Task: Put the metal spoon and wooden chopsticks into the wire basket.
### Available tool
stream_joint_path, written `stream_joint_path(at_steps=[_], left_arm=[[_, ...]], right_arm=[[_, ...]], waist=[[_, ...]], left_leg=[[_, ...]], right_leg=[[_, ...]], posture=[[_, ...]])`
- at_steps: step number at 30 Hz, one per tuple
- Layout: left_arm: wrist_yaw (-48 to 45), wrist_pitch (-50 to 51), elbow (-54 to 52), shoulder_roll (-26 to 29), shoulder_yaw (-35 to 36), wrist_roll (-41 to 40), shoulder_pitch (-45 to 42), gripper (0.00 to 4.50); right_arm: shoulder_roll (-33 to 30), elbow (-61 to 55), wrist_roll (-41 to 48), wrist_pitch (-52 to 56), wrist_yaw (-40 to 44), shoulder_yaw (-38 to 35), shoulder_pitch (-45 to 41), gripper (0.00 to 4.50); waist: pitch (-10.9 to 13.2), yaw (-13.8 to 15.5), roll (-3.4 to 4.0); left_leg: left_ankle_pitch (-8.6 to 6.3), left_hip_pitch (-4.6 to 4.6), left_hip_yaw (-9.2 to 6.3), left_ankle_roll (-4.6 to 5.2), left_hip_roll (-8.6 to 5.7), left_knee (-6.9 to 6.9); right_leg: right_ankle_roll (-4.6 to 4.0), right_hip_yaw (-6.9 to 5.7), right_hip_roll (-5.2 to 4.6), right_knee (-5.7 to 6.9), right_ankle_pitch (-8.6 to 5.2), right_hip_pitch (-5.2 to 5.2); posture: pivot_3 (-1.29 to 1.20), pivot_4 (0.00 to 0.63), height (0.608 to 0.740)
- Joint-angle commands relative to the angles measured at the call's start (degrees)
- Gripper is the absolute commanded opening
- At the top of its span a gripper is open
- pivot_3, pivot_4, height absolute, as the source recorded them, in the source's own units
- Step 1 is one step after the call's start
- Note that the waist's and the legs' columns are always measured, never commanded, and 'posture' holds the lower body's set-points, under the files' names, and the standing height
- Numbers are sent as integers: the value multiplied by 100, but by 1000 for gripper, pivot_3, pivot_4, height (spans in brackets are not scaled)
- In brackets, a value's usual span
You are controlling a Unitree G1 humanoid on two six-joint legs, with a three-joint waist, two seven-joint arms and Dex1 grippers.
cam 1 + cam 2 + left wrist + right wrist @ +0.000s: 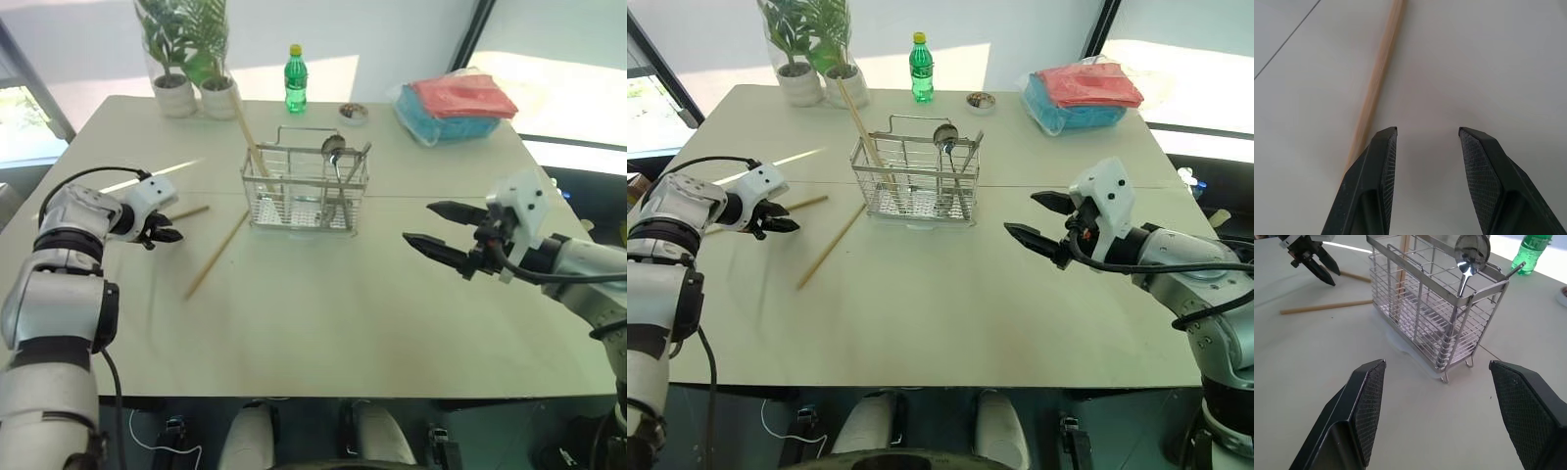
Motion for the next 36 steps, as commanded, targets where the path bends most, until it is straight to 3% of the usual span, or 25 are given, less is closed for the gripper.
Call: stream_joint_path(at_steps=[1, 15, 23, 25, 36], left_arm=[[470, -73, 6, 99, 46, 84, -201, 2112], [1263, 141, 106, -74, 91, 188, 4, 2112], [1135, 311, 109, -132, 169, 156, 26, 2112], [1132, 309, 108, -134, 135, 196, 42, 1579], [1218, 282, 108, -131, 73, 276, 66, 1579]], right_arm=[[21, -139, 47, -91, -53, -193, 13, 3518], [-17, -204, 193, -3, -160, -334, 116, 3518], [-63, -158, 281, 51, -268, -423, 92, 3518], [-73, -158, 292, 58, -279, -442, 100, 3518], [-94, -127, 278, 94, -304, -508, 91, 3518]], waist=[[0, -1, 0], [0, 1, -1], [-1, -1, -1], [-1, -1, -2], [-1, -1, -2]], left_leg=[[0, 0, 0, 0, 0, 0], [0, 0, 0, 0, 0, 0], [0, 2, 1, 0, 0, 0], [0, 2, 1, 0, 0, 0], [0, 3, 0, 0, 0, 0]], right_leg=[[1, 0, 0, 0, 1, 0], [4, 0, 0, 1, 3, -1], [4, 0, 0, 3, 2, -1], [4, 0, 0, 3, 2, 0], [4, 0, 0, 5, 2, 0]], posture=[[0, 150, 723], [0, 150, 723], [0, 150, 723], [0, 150, 723], [0, 150, 723]])
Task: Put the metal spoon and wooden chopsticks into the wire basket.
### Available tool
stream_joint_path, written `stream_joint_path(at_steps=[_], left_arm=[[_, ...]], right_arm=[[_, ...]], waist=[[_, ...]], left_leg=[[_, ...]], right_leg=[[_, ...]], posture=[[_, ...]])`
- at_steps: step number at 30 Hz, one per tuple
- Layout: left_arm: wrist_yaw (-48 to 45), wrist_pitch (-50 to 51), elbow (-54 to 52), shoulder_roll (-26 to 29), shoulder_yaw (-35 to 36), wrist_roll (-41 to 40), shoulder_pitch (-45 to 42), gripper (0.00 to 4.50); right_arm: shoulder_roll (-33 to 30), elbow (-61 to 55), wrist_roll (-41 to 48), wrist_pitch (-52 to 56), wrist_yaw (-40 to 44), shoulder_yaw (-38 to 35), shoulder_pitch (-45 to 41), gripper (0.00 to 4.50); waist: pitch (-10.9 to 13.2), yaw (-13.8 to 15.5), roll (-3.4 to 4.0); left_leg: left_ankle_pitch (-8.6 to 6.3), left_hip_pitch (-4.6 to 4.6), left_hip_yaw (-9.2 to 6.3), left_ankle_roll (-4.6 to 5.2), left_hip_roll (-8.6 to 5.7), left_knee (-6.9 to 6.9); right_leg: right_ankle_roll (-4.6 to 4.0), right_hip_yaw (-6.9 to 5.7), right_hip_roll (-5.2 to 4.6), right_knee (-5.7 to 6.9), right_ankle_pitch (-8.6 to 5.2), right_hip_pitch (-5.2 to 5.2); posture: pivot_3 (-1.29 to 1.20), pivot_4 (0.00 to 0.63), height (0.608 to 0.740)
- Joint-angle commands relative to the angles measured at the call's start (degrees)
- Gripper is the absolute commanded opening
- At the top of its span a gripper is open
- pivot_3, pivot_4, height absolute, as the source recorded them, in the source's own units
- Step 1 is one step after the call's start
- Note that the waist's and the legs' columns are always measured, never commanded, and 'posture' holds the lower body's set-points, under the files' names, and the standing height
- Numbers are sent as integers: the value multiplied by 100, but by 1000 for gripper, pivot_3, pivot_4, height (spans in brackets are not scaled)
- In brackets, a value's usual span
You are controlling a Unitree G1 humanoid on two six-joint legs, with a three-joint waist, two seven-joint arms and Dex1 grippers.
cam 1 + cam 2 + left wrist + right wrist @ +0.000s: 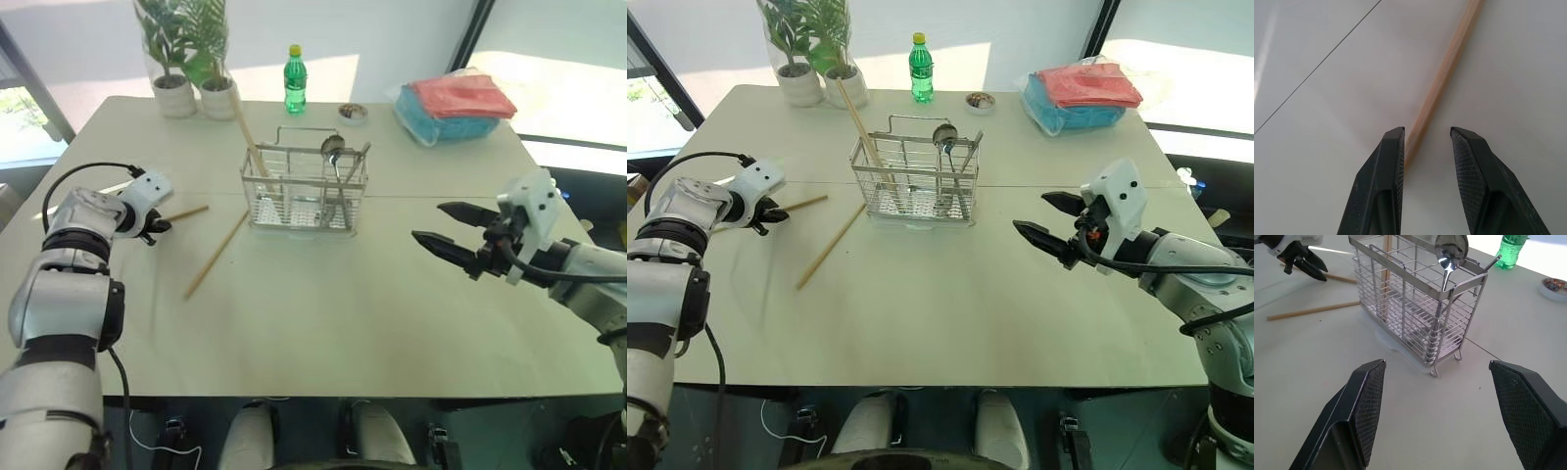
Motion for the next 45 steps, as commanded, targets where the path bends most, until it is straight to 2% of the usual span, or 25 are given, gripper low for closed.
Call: stream_joint_path(at_steps=[1, 6, 9, 10, 11, 16, 28, 33, 38, 41, 45], left_arm=[[34, 10, 17, 23, -26, 93, 51, 1579], [138, 48, 21, 5, 25, 53, 63, 1579], [21, 8, 17, -18, 17, 44, 70, 789], [24, 10, 16, -20, 5, 55, 71, 324], [30, 12, 16, -20, -1, 63, 72, 74], [61, 60, 20, -8, -50, 117, 77, 74], [-543, -158, -64, 195, -37, 51, -26, 74], [-455, -282, -200, 363, 533, -510, -58, 74], [-245, -462, -550, 461, 1445, -1421, 73, 74], [-82, -525, -988, 422, 1929, -1950, 272, 74], [226, -269, -2279, 168, 2701, -2867, 676, 74]], right_arm=[[-88, -83, 42, -27, -22, -228, -39, 3518], [-90, -91, 30, -21, -8, -240, -35, 3518], [-90, -112, 39, -22, -2, -257, -20, 3518], [-91, -114, 40, -23, -1, -260, -18, 3518], [-95, -112, 38, -25, 5, -262, -13, 3518], [-86, -125, 23, -42, 9, -254, 11, 3518], [97, -70, -159, -322, 3, 24, -1, 3518], [183, 38, -306, -505, -3, 125, -61, 3518], [132, 208, -450, -716, 138, 112, -74, 3518], [83, 245, -454, -804, 300, 103, -89, 3518], [-1, 169, -249, -795, 587, 23, -183, 3518]], waist=[[0, 0, 0], [0, 0, 0], [0, 0, 0], [0, 0, 0], [0, 0, 0], [0, 0, 0], [0, -6, 0], [1, -3, -5], [1, -1, -5], [1, 1, -6], [1, -1, -6]], left_leg=[[0, 0, 0, 0, 0, 0], [0, 0, 0, 0, 0, 0], [0, 1, 0, 0, 0, 0], [0, 0, 0, 0, 0, 0], [0, 1, 0, 0, 0, 0], [0, 1, 0, 0, 0, 0], [0, 1, 0, 0, 0, 0], [0, -2, 0, 0, 0, 0], [0, -2, 0, 0, 1, 0], [0, -2, 0, 0, 1, 0], [0, -2, -1, 0, 1, 1]], right_leg=[[0, 0, 0, 0, 0, 0], [0, 0, 0, 0, 0, 0], [0, 0, 0, 1, 0, 0], [0, 0, 0, 1, 0, 0], [0, 0, 0, 1, 0, 0], [1, 0, 0, 1, 0, 0], [0, 0, 0, 1, 0, 0], [0, 0, 0, 0, 0, -3], [2, 0, -1, 0, 1, -3], [3, 0, -1, 1, 2, -2], [5, 0, -1, 4, 3, -1]], posture=[[0, 150, 723], [0, 150, 723], [0, 150, 723], [0, 150, 723], [0, 150, 723], [0, 150, 723], [0, 150, 723], [0, 150, 723], [0, 150, 723], [0, 150, 723], [0, 150, 723]])
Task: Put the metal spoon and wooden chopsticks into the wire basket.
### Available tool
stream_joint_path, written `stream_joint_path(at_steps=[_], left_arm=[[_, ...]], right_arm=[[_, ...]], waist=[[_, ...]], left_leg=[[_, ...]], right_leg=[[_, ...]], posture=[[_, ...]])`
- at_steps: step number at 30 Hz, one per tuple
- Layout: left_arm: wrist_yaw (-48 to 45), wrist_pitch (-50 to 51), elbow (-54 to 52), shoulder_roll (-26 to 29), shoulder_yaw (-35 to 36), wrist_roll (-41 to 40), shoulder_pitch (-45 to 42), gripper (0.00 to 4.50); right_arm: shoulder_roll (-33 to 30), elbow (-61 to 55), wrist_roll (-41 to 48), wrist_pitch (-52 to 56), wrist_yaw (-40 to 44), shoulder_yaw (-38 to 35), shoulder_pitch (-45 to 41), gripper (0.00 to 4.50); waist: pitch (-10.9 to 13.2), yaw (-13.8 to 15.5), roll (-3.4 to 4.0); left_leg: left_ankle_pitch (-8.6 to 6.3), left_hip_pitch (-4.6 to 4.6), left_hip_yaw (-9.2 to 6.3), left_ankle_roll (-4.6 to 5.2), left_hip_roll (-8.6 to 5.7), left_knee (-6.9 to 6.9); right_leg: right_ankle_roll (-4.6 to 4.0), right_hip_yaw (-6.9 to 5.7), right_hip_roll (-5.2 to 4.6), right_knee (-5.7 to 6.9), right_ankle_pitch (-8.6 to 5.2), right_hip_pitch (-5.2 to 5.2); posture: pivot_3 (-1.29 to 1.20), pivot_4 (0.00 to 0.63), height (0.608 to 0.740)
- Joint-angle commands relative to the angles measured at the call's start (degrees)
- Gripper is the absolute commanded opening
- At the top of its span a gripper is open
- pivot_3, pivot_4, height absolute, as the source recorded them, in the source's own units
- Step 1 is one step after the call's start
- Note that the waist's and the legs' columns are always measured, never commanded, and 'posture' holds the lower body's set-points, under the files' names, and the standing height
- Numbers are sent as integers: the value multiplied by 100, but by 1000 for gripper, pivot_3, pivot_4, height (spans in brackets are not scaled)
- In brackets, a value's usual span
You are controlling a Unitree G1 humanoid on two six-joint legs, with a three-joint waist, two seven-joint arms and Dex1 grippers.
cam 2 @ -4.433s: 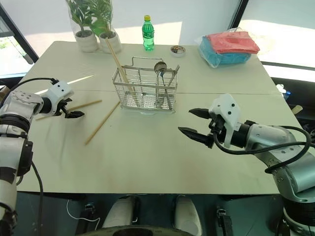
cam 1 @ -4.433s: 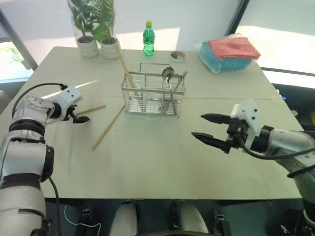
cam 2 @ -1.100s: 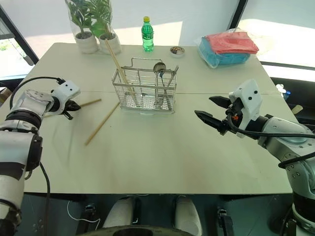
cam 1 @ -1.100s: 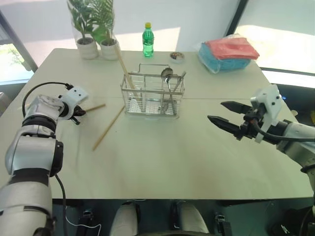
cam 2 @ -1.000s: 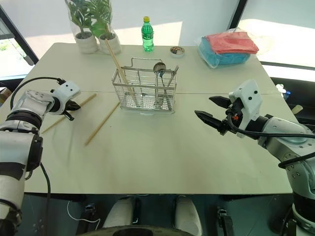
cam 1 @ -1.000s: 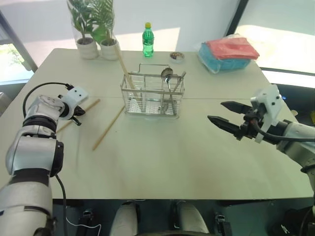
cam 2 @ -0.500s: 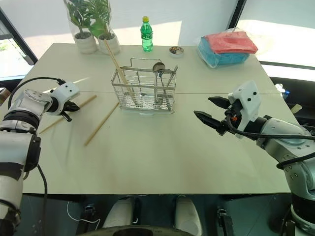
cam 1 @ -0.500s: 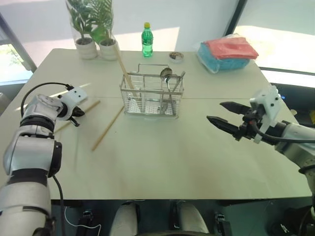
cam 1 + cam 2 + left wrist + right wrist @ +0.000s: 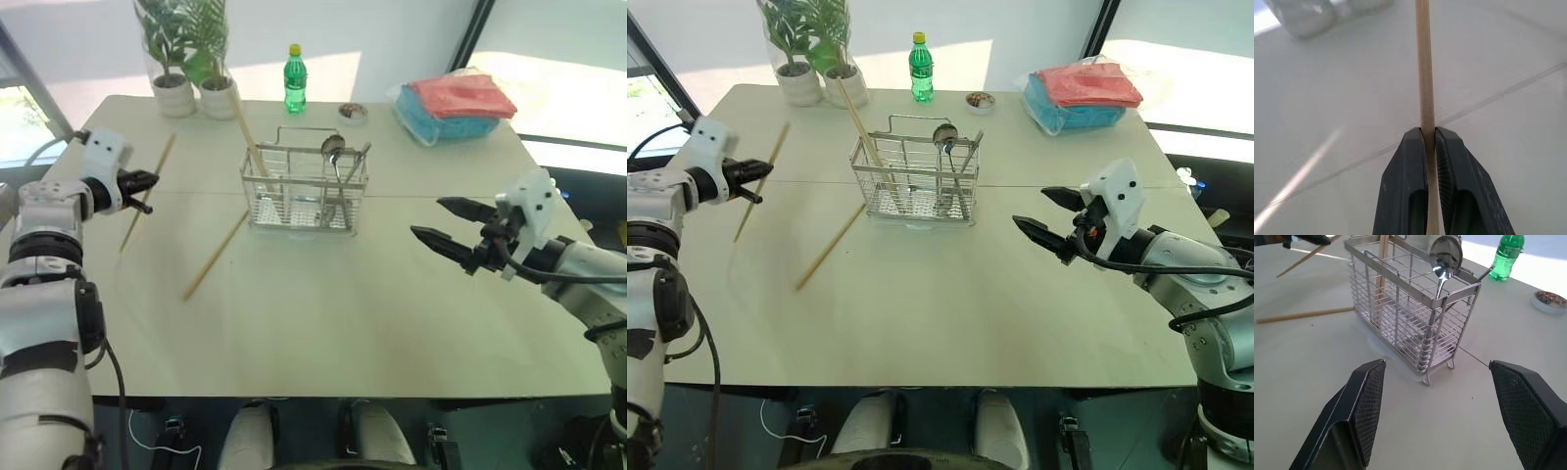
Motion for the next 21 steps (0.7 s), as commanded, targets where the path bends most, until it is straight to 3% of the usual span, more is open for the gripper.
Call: stream_joint_path(at_steps=[1, 4, 8, 15, 21], left_arm=[[405, 377, -1429, -205, 695, -915, 157, 74], [953, 1126, -2866, -593, 1087, -1561, 357, 74], [1383, 1636, -3913, -940, 1096, -2001, 56, 74], [1562, 1726, -3855, -1347, 958, -2429, -967, 74], [1305, 1361, -3464, -1887, 600, -2374, -1337, 74]], right_arm=[[-98, -135, 186, -101, 165, -202, -221, 3518], [-77, -175, 270, -95, 193, -200, -330, 3518], [12, -275, 417, -64, 179, -107, -427, 3518], [23, -522, 689, -66, 309, -76, -268, 3518], [101, -610, 614, -113, 165, 0, -188, 3518]], waist=[[0, 0, -1], [-1, 5, -3], [-1, -1, -4], [-1, -6, -3], [0, 7, -3]], left_leg=[[0, 0, -1, 0, 0, 1], [0, 0, -4, 0, 0, 6], [0, 3, -6, 0, -1, 10], [0, 10, -8, 0, -2, 16], [0, 18, -9, 0, -2, 17]], right_leg=[[0, 0, 0, 1, 0, 1], [2, 0, 0, 4, 1, 6], [8, 0, 2, 3, 5, 10], [9, -1, 4, -7, 5, 26], [9, -1, 5, -12, 4, 38]], posture=[[0, 150, 723], [0, 150, 723], [0, 150, 723], [0, 150, 723], [0, 150, 723]])
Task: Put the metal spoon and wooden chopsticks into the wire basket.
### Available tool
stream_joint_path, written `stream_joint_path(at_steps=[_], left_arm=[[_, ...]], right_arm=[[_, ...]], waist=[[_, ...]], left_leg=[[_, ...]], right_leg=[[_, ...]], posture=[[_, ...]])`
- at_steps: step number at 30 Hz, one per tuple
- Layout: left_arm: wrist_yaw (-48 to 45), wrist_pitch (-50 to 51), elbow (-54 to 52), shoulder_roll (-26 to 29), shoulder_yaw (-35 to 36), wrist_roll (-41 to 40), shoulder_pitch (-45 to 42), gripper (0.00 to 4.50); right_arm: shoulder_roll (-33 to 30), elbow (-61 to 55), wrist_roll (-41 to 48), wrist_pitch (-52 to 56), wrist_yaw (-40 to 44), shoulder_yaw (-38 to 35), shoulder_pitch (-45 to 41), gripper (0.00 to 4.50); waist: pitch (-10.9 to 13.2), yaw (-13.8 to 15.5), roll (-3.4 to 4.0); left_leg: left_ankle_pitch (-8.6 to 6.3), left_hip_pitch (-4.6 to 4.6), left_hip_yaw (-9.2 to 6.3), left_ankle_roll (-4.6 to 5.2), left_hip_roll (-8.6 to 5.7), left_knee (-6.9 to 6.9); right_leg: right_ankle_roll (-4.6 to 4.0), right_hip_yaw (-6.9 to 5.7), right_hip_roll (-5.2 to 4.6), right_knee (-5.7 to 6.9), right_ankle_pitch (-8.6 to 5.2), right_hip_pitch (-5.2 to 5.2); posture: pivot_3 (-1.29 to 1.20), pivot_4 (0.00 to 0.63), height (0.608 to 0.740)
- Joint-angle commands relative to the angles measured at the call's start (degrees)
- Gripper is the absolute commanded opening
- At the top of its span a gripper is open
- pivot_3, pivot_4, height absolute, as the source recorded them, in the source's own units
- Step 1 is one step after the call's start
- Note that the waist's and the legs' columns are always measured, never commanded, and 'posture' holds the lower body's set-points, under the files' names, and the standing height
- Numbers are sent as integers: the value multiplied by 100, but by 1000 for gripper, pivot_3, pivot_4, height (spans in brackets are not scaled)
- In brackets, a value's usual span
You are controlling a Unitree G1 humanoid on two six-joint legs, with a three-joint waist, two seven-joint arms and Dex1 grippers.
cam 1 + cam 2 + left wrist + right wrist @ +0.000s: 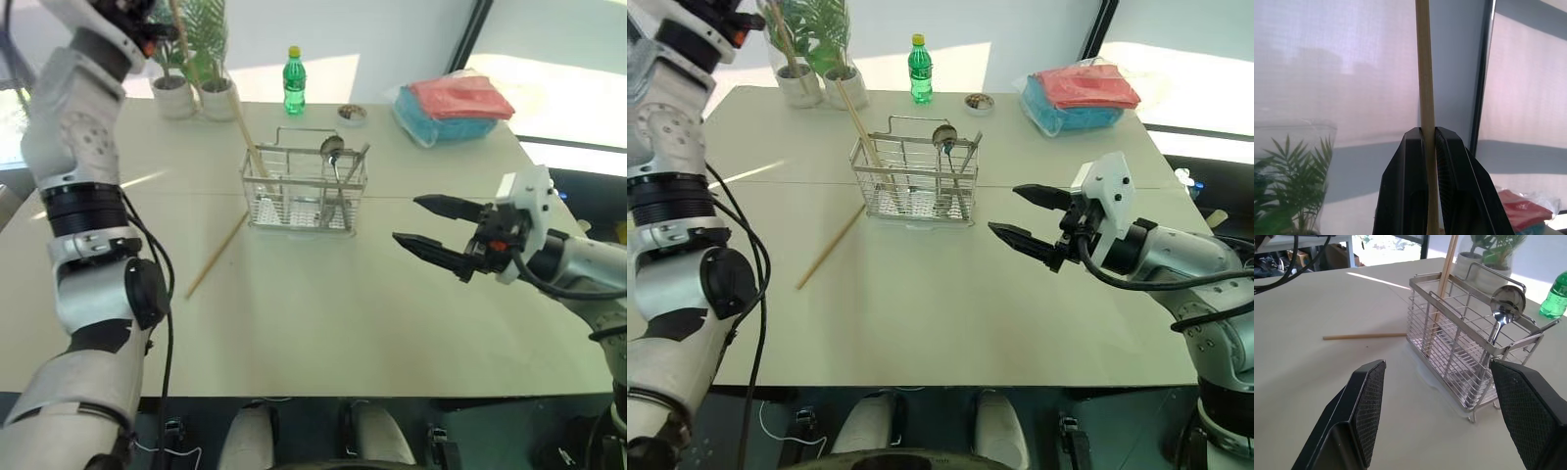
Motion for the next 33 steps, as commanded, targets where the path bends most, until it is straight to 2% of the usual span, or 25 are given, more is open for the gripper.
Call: stream_joint_path(at_steps=[1, 11, 18, 29, 30, 31, 33], left_arm=[[-176, -312, 120, -214, -207, -24, -311, 74], [-339, -897, 491, -754, -664, 275, 94, 74], [-375, -1011, 158, -744, -864, 427, 658, 74], [59, -987, -434, -1217, -1037, 536, 1792, 74], [66, -931, -486, -1234, -1009, 468, 1828, 853], [73, -881, -550, -1246, -990, 415, 1855, 1145], [119, -782, -678, -1244, -967, 356, 1868, 2125]], right_arm=[[75, -231, 28, -107, -123, -33, 52, 3518], [242, -532, 64, -62, -492, -2, 273, 3518], [225, -540, 66, -107, -521, -23, 340, 3518], [201, -209, -99, -158, -508, 138, -12, 3518], [205, -170, -121, -162, -518, 153, -54, 3518], [208, -137, -142, -168, -520, 161, -84, 3518], [220, -83, -178, -175, -513, 177, -127, 3518]], waist=[[0, 5, -1], [1, -7, 1], [2, -2, 1], [1, 1, 2], [1, 1, 2], [1, 1, 2], [1, 2, 2]], left_leg=[[0, -2, 0, 0, 0, 1], [-2, -8, 0, 4, -1, 2], [-2, -9, -1, 4, -1, 2], [-3, -12, -4, 5, -1, 7], [-3, -11, -4, 5, -1, 7], [-3, -12, -4, 5, -1, 7], [-3, -12, -4, 6, -1, 7]], right_leg=[[0, 0, 0, -1, 0, 0], [0, 0, 0, -9, 0, -3], [-1, 1, 0, -9, 0, -5], [-3, 0, 0, -11, -1, -2], [-3, 0, 0, -12, -1, -2], [-3, 0, 0, -12, -1, -2], [-3, 0, -1, -12, -1, -2]], posture=[[0, 150, 723], [0, 150, 723], [0, 150, 723], [0, 150, 723], [0, 150, 723], [0, 150, 723], [0, 150, 723]])
